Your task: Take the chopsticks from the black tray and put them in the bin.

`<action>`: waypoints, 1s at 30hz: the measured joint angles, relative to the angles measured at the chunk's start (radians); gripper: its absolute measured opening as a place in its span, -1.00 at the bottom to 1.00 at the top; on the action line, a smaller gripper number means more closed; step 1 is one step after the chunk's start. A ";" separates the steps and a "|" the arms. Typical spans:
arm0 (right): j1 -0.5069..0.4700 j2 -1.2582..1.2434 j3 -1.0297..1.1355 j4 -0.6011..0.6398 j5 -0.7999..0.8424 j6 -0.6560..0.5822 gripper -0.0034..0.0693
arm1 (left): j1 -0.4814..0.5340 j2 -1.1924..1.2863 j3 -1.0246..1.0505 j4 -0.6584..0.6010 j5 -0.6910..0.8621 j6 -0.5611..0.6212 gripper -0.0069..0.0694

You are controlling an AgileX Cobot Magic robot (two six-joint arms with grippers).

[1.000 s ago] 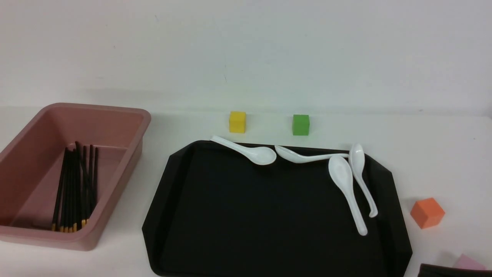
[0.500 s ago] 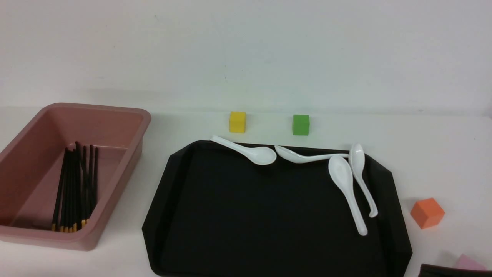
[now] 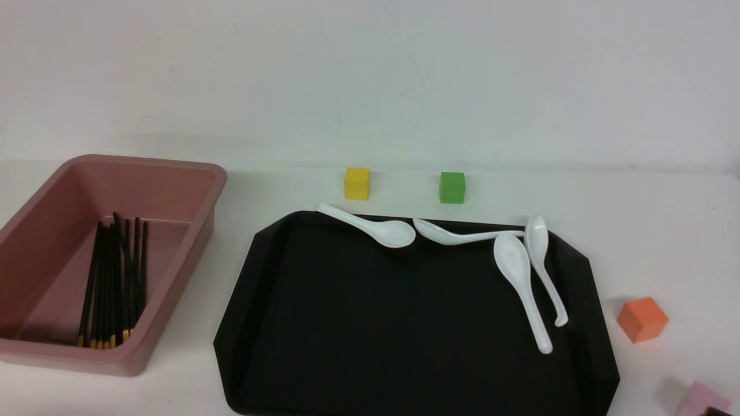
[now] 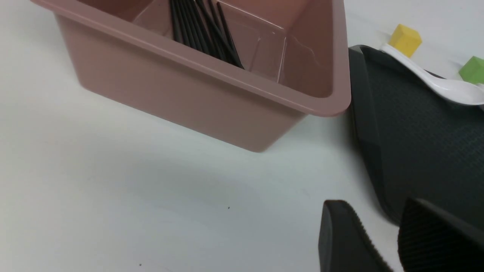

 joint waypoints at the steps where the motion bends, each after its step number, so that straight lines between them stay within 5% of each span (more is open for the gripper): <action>1: -0.054 -0.026 0.034 -0.003 0.001 0.000 -0.73 | 0.000 0.000 0.000 0.000 0.000 0.000 -0.19; 5: -0.266 -0.117 0.068 -0.013 0.068 0.000 -0.73 | 0.000 0.000 0.000 0.000 0.000 0.000 -0.19; 12: -0.469 -0.121 0.068 -0.014 0.147 0.000 -0.72 | 0.000 0.000 0.000 0.000 0.000 0.000 -0.19; 30: -0.510 -0.121 0.062 -0.015 0.186 0.000 -0.65 | 0.000 0.000 0.000 0.000 0.000 0.000 -0.19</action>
